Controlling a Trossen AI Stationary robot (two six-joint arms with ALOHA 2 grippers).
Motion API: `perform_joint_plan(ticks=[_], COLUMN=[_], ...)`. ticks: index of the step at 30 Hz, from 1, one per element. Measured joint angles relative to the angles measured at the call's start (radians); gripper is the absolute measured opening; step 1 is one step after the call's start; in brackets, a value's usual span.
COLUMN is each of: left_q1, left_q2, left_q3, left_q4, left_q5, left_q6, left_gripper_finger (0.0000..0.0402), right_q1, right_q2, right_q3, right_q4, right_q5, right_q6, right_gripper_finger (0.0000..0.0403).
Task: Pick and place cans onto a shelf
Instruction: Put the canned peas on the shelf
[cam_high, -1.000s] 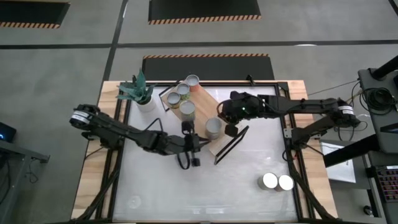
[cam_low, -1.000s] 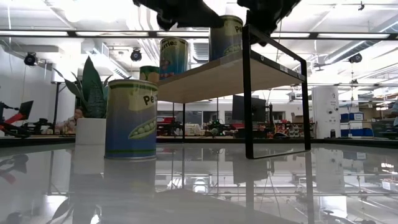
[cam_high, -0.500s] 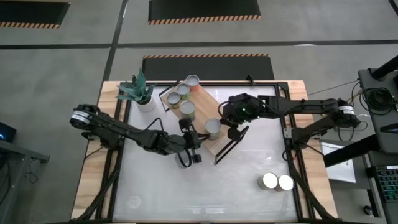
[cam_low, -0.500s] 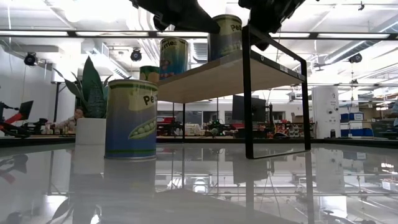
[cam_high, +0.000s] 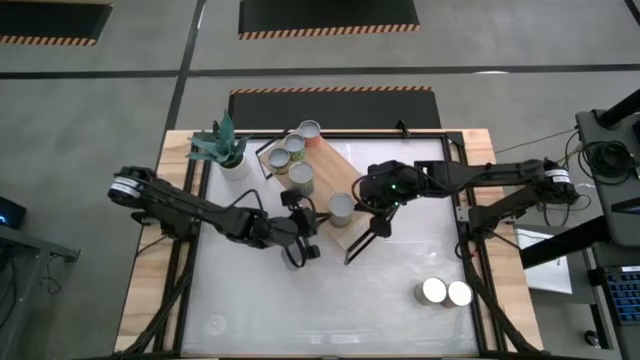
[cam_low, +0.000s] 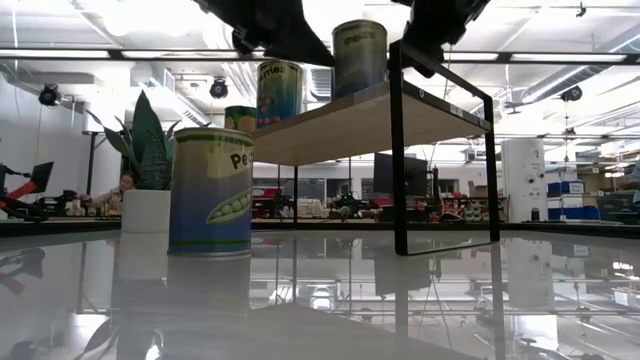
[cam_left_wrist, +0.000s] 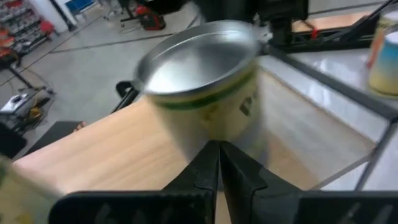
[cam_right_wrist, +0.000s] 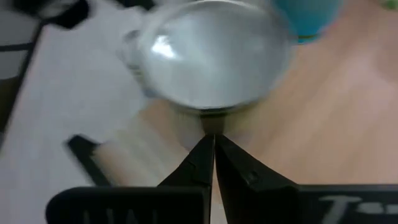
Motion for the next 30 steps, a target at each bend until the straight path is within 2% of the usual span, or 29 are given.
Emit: perform_joint_plan(ticks=[4,16,22,30], left_q1=[0.003,-0.058,-0.105,-0.183], left_q2=[-0.029,-0.070,-0.177,-0.391], left_q3=[0.000,-0.001,-0.004,-0.098], left_q4=[-0.062,-0.133,-0.235,-0.252], left_q5=[0.004,0.020,0.015,-0.165], left_q6=[-0.037,-0.046,-0.045,-0.026], left_gripper_finger=[0.0000,0.0000,0.0000,0.0000], right_q1=[0.036,0.049,0.060,0.127], right_q2=[0.003,0.007,0.008,0.022], right_q3=[0.000,0.000,0.000,-0.022], right_q4=[0.028,0.013,-0.002,0.092], right_q5=[-0.020,0.063,0.068,0.146], right_q6=[0.008,0.035,0.061,0.081], right_gripper_finger=[0.0008,0.0008,0.0008,0.0008])
